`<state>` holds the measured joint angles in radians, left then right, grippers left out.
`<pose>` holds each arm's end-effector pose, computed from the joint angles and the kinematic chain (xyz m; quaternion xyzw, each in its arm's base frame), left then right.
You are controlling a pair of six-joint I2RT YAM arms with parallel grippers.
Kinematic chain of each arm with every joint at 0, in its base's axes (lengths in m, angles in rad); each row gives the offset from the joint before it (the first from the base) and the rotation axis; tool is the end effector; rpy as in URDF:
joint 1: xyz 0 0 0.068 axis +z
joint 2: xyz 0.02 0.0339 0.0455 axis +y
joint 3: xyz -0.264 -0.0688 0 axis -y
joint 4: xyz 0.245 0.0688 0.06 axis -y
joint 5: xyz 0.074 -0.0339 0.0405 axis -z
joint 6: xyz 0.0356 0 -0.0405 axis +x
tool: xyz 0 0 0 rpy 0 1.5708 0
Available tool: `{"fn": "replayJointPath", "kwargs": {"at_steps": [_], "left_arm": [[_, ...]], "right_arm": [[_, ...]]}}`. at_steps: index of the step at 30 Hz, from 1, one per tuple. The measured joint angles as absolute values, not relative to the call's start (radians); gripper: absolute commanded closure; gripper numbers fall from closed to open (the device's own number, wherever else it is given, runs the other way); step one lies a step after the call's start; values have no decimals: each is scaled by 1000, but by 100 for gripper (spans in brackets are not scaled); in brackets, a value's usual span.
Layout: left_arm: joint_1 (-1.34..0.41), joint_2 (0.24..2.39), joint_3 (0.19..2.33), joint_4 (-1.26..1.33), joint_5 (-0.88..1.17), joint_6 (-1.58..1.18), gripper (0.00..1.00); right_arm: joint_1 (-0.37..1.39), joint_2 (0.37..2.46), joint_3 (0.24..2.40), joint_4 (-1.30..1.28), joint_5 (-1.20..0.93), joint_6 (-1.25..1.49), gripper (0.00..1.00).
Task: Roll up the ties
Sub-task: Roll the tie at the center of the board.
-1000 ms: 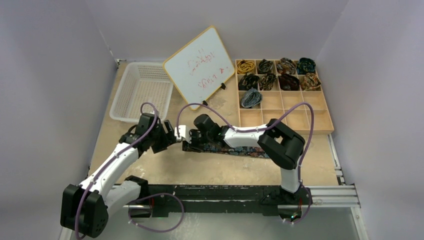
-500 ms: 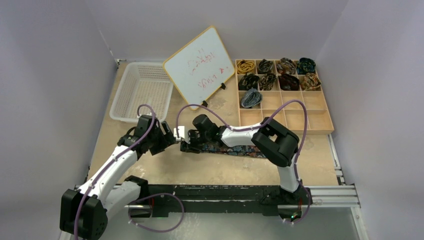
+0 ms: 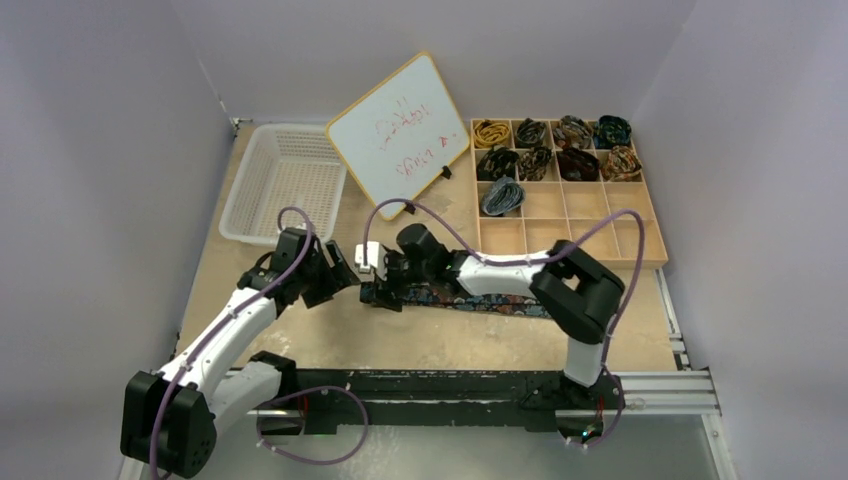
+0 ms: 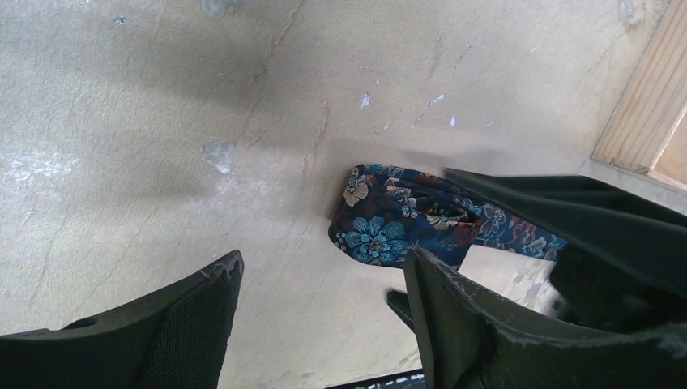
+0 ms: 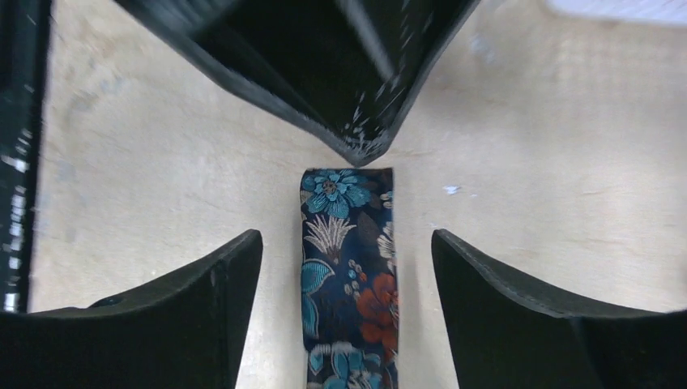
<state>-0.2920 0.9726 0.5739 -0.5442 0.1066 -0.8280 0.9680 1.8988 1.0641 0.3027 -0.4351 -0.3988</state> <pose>0.1758 -0.0568 0.2033 -0.2356 0.9202 -0.2067 0.2344 0.2176 0.3426 0.1682 -0.6183 0.5897 0.3159 0.4126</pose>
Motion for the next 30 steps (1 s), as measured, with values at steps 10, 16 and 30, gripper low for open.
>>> {"fn": "replayJointPath", "kwargs": {"at_steps": [10,16,30], "left_arm": [[-292,965,574,-537,112,-828,28],[-292,960,574,-532,112,-828,28],[-292,967,560,-515,126,-826,28]], "right_arm": [[944,1473,835,506,-210,26,1],[849,1457,818,472,-154,540,19],[917,1638,772,374,-146,968,33]]}}
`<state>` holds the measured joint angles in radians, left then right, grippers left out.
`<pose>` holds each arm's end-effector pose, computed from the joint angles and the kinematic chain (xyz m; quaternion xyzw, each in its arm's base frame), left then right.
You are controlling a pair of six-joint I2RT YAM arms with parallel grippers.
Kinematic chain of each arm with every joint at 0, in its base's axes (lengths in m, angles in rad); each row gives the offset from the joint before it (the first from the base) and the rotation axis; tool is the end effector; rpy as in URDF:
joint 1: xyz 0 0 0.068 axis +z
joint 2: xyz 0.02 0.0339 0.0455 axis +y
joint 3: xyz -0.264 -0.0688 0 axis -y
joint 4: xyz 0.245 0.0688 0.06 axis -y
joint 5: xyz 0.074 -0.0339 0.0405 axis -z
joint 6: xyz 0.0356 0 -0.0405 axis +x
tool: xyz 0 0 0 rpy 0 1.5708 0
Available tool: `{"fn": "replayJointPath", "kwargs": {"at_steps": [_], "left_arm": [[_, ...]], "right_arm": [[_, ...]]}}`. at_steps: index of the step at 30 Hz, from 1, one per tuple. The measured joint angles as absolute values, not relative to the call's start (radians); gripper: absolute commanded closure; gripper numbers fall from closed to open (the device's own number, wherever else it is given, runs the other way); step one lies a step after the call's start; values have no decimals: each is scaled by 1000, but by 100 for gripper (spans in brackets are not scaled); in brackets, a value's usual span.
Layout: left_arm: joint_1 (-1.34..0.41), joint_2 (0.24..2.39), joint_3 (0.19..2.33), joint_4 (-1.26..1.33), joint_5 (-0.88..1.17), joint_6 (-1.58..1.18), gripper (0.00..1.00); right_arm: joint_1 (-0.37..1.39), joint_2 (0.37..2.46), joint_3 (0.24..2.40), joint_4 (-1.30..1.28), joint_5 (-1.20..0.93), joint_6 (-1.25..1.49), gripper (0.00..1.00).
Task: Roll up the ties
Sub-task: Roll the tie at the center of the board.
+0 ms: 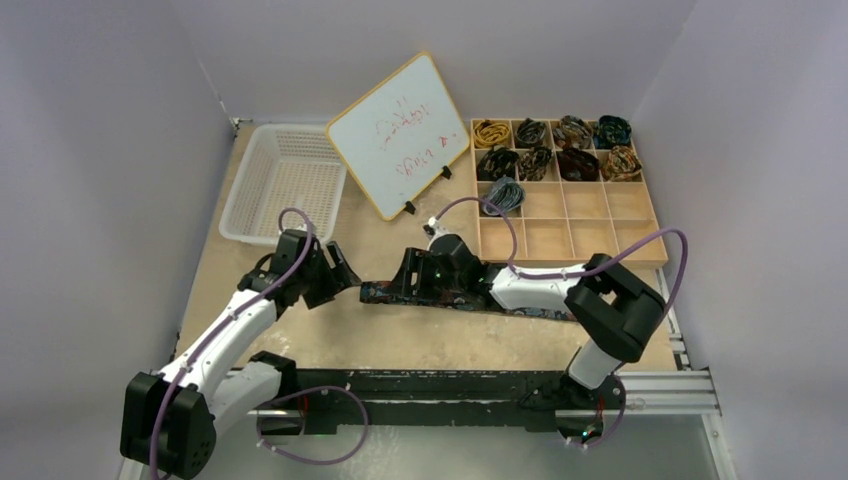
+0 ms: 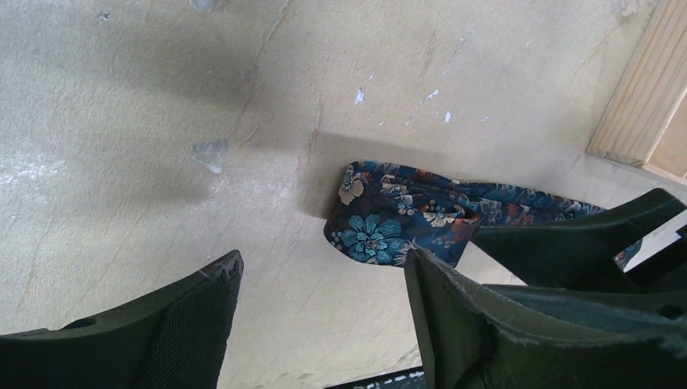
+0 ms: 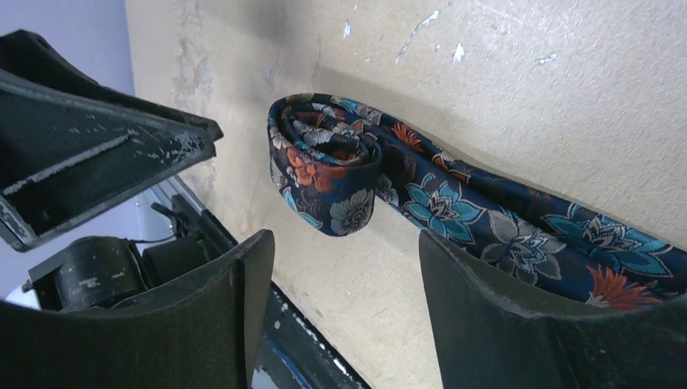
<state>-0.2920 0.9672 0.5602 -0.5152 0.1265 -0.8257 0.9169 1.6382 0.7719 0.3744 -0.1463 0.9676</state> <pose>0.1758 -0.0575 0.2018 -0.2300 0.9178 -0.2194 0.2379 0.2017 0.2718 0.1775 -0.0158 0.8564 0.4513 0.2505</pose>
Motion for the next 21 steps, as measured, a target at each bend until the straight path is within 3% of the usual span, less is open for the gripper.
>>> {"fn": "replayJointPath", "kwargs": {"at_steps": [21], "left_arm": [[-292,980,551,-485,159,-818,29]], "right_arm": [[913,1741,865,310,-125,1003,56]]}}
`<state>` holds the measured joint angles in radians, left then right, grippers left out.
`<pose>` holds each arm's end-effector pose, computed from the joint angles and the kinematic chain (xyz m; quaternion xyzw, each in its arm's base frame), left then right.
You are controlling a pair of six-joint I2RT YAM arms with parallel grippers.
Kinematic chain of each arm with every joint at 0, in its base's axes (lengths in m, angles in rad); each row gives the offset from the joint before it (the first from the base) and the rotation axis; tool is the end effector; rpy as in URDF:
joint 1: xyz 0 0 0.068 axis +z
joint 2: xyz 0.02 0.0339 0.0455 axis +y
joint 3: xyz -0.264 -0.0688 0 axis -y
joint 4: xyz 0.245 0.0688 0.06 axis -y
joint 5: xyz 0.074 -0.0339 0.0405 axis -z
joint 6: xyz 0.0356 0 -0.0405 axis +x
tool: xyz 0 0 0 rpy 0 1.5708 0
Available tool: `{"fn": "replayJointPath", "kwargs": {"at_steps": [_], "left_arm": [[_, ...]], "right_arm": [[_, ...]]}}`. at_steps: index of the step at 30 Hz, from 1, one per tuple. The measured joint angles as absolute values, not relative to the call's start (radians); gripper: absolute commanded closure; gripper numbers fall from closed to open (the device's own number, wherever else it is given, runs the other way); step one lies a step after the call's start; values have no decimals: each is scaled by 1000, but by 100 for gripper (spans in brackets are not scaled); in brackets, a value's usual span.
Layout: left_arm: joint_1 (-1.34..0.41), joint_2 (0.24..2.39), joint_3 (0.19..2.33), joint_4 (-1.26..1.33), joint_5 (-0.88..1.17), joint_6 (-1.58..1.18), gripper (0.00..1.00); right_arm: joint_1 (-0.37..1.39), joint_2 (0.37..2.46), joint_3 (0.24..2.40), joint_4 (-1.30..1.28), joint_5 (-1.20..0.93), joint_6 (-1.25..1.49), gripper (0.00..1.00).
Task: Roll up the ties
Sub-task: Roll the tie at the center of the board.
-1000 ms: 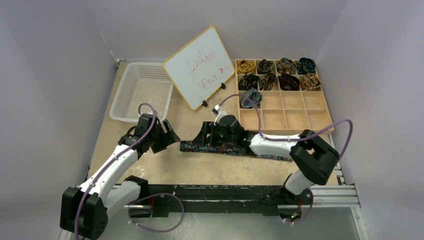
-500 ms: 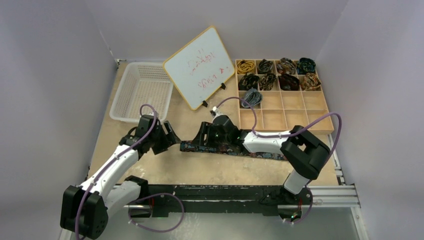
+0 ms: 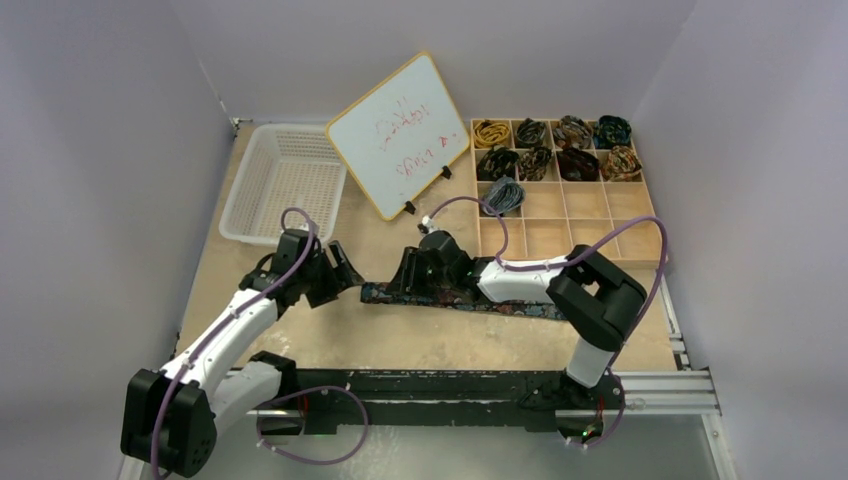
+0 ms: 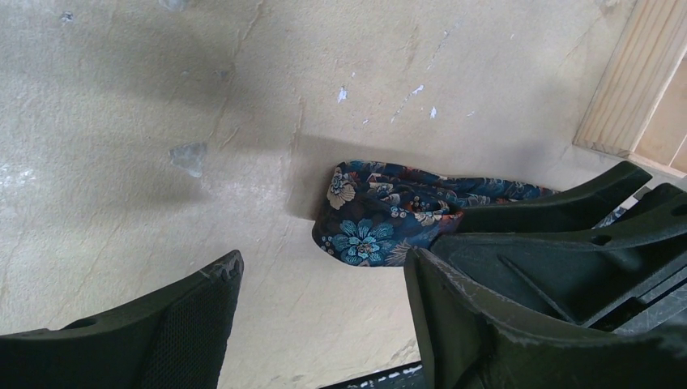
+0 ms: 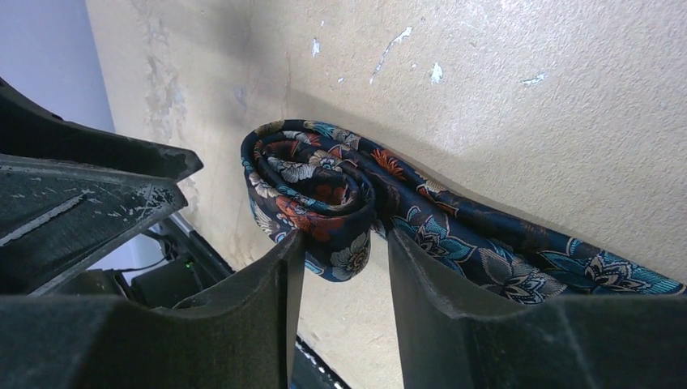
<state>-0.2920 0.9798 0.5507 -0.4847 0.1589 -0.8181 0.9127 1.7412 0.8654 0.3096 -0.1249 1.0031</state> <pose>0.1778 -0.0593 0.1989 -0.2206 0.9177 -0.2333 0.2337 0.2167 0.2875 0.1653 0.0095 0.8752 0.4245 0.2317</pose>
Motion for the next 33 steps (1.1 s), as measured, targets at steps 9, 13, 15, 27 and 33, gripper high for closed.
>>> {"fn": "replayJointPath", "kwargs": {"at_steps": [9,13,15,27,33], "left_arm": [[-292,1020,510,-408,222,-797,29],[-292,1054,480,-356,259,-791,29],[-292,1065,466,-331,274,-790,29],[-292,1082,451,-211,349,-757,30],[-290,1113,438,-141,400,-736,33]], "right_arm": [[900,1742,857,310,-136,1005,64],[893,1748,849,310,-146,1005,67],[890,1750,845,309,-149,1005,67],[874,1761,825,296,-148,1005,76],[871,1761,818,300,-148,1005,76]]}}
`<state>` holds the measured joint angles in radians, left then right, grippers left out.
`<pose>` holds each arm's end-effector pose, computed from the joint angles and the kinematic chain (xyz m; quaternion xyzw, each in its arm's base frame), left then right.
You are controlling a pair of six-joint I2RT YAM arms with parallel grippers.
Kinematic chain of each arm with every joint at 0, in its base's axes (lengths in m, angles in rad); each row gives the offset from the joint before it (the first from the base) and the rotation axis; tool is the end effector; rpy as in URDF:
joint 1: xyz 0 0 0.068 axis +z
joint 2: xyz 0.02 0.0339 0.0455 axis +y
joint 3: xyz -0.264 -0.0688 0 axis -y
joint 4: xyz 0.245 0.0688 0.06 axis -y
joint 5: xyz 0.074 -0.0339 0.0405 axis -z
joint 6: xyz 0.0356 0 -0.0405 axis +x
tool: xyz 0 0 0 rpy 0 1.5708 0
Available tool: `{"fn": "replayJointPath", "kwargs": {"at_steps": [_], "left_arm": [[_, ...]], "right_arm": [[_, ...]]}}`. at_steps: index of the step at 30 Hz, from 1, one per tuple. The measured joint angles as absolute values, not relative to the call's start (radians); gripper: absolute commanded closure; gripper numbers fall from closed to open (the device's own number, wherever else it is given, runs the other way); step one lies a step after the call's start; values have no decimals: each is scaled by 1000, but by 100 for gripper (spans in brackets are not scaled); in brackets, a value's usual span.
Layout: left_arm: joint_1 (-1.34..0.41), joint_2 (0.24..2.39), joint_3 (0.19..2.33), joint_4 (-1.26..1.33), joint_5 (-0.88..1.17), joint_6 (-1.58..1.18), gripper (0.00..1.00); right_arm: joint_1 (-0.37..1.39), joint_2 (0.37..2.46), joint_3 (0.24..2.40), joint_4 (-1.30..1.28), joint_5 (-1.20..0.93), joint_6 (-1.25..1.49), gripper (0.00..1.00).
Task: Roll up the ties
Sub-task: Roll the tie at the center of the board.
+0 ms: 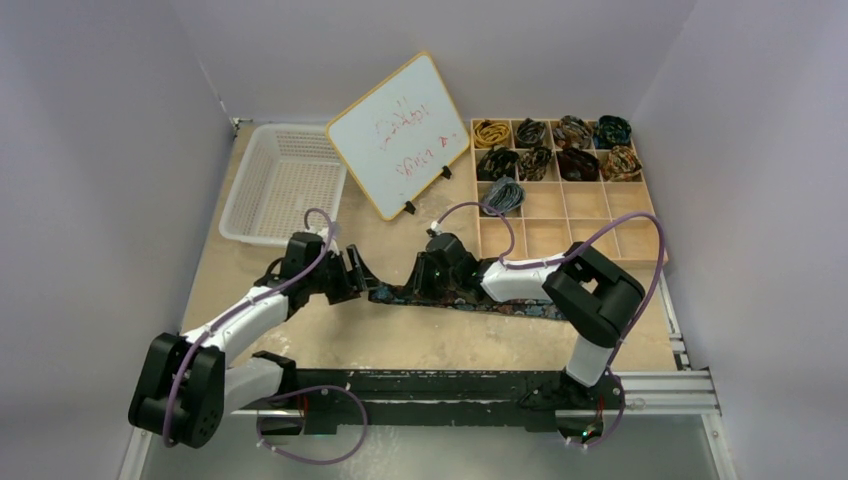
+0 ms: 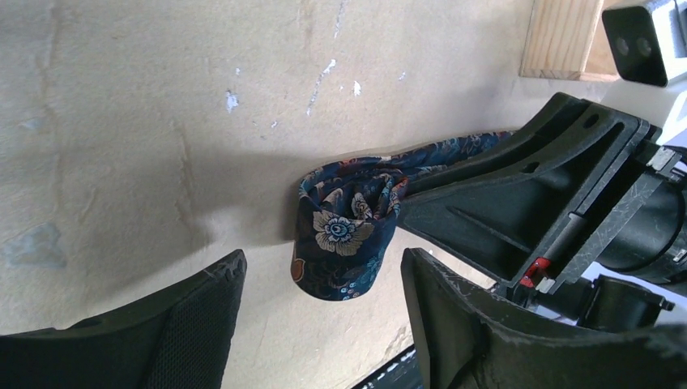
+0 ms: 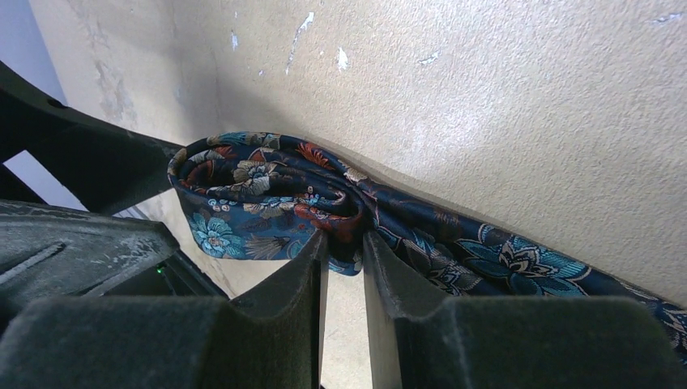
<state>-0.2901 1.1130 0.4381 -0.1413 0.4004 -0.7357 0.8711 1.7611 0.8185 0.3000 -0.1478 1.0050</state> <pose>0.1927 -0.0720 0.1663 -0.1299 0.9048 -0.3383 0.2239 0.2213 0.2711 0.1443 0.0267 0.8920 0.3990 0.2107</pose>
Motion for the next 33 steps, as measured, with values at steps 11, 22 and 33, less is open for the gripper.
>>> {"fn": "replayJointPath", "kwargs": {"at_steps": [11,22,33], "left_arm": [[-287,1176,365,36,503,-712,42],[-266,1180,299,205,586,-682,47],[-262,1236,294,291,614,-657,62]], "right_arm": [[868,1761,815,303,-149,1005,78],[846,1778,815,319,-183,998,80],[838,1805,826,349,-209,991,82]]}}
